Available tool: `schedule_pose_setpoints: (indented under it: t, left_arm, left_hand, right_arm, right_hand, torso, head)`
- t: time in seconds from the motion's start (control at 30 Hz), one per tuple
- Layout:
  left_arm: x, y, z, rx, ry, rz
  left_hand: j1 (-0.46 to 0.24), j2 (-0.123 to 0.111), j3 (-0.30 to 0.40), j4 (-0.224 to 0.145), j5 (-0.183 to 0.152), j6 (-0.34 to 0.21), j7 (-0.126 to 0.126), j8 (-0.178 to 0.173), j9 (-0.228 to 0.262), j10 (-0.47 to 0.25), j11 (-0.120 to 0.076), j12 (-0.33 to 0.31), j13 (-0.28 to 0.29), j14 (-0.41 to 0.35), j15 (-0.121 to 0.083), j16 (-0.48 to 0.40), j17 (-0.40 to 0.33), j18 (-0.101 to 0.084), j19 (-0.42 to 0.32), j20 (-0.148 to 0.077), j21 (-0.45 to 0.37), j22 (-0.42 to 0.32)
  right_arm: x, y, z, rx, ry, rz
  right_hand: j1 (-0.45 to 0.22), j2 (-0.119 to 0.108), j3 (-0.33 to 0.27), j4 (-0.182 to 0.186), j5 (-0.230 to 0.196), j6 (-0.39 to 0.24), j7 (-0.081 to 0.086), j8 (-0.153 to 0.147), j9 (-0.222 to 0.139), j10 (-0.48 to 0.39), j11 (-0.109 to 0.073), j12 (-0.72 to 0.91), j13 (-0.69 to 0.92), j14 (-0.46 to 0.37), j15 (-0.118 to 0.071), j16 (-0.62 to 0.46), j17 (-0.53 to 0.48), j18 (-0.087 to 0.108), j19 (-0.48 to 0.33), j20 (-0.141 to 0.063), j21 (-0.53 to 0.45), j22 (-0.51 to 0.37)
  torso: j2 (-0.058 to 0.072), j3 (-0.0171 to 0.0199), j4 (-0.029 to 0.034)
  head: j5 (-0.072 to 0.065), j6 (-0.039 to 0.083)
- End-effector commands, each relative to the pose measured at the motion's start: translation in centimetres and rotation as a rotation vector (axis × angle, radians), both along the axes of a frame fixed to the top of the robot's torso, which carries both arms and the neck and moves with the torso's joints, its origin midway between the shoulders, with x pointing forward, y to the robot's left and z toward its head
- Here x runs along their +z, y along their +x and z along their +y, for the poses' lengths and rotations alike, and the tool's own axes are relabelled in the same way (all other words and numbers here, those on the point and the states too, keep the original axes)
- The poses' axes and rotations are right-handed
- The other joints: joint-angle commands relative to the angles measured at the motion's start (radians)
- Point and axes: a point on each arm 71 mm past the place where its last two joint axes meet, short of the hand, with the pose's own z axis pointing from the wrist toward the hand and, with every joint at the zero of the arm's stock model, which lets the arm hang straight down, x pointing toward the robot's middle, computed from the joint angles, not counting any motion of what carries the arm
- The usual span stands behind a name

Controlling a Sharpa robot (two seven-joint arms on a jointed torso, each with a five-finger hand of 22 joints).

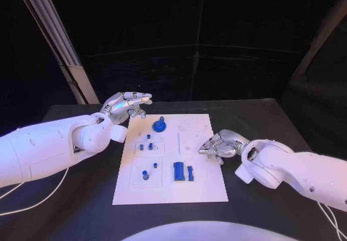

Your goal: Assemble the parts on the task board

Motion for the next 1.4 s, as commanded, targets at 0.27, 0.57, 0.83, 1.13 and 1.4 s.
schedule_pose_setpoints:
  t: [0.27,0.57,0.83,1.13,1.4]
  left_arm:
    - [-0.6,1.0,1.1,0.083,-0.079,-0.003]
    - [-2.1,2.6,0.7,0.143,-0.079,-0.014]
    - [-2.5,2.1,0.1,0.127,-0.030,0.010]
    - [-2.6,0.4,-1.4,0.201,0.033,-0.004]
    - [-1.8,-2.1,-3.2,0.312,0.115,-0.046]
  left_hand:
    - [-0.037,-0.010,-0.086,0.029,-0.030,-0.031,-0.009,0.004,-0.003,-0.022,0.007,-0.011,-0.017,-0.228,0.016,-0.294,-0.272,0.003,-0.155,0.028,-0.169,-0.100]
    - [-0.006,0.026,-0.163,0.042,-0.029,-0.055,-0.007,-0.040,-0.003,-0.048,0.058,-0.166,-0.019,-0.336,0.110,-0.785,-0.504,0.006,-0.383,0.128,-0.464,-0.324]
    - [-0.530,0.092,-0.261,0.044,-0.100,-0.442,-0.078,-0.156,-0.069,-0.450,-0.008,-0.271,-0.081,-0.719,0.060,-0.973,-0.591,-0.064,-0.734,0.035,-0.560,-0.486]
    - [-0.763,0.092,-0.297,0.044,-0.132,-0.613,-0.110,-0.156,-0.069,-0.628,-0.106,-0.308,-0.081,-0.890,-0.019,-1.035,-0.682,-0.090,-0.885,-0.011,-0.593,-0.546]
    - [-0.909,0.092,-0.380,0.044,-0.205,-0.719,-0.182,-0.156,-0.069,-0.738,-0.106,-0.393,-0.081,-0.997,-0.019,-1.074,-0.682,-0.101,-0.979,-0.039,-0.668,-0.584]
  right_arm:
    - [0.1,6.0,-1.5,-0.236,0.615,-0.065]
    - [-1.2,8.7,-1.4,-0.308,0.690,-0.110]
    - [-1.2,8.5,-1.1,-0.318,0.604,-0.101]
    - [1.5,7.6,0.3,-0.399,0.621,-0.183]
    - [4.0,5.9,1.6,-0.487,0.614,-0.253]
  right_hand:
    - [0.073,0.018,-0.033,-0.063,-0.045,-0.082,0.057,-0.054,-0.060,-0.118,0.093,-0.267,-0.356,-0.272,0.123,-0.548,-0.324,0.016,-0.233,0.117,-0.532,-0.394]
    - [0.031,0.046,-0.061,-0.154,-0.060,-0.126,0.039,-0.062,-0.148,-0.147,0.132,-0.322,-0.586,-0.278,0.167,-0.742,-0.517,0.024,-0.217,0.176,-0.773,-0.580]
    - [-0.562,-0.051,0.045,-0.214,-0.125,-0.486,-0.029,-0.124,-0.270,-0.562,0.060,-0.388,-0.670,-0.696,0.112,-0.846,-0.650,-0.040,-0.561,0.073,-0.896,-0.714]
    - [-0.815,-0.051,0.093,-0.214,-0.224,-0.644,-0.059,-0.124,-0.270,-0.745,0.028,-0.388,-0.746,-0.885,0.028,-0.846,-0.650,-0.067,-0.718,0.028,-0.935,-0.761]
    - [-0.977,-0.051,0.122,-0.214,-0.224,-0.744,-0.129,-0.124,-0.270,-0.861,-0.046,-0.388,-0.746,-1.005,0.028,-0.846,-0.650,-0.089,-0.819,-0.001,-1.028,-0.791]
  torso:
    - [-0.038,-0.0126,-0.0250]
    - [-0.049,-0.0078,-0.0081]
    - [-0.054,0.0023,0.0031]
    - [-0.070,0.0245,0.0356]
    - [-0.070,0.0245,0.0356]
  head:
    - [0.004,0.085]
    - [0.004,0.136]
    - [0.013,0.142]
    - [0.026,0.166]
    - [0.026,0.166]
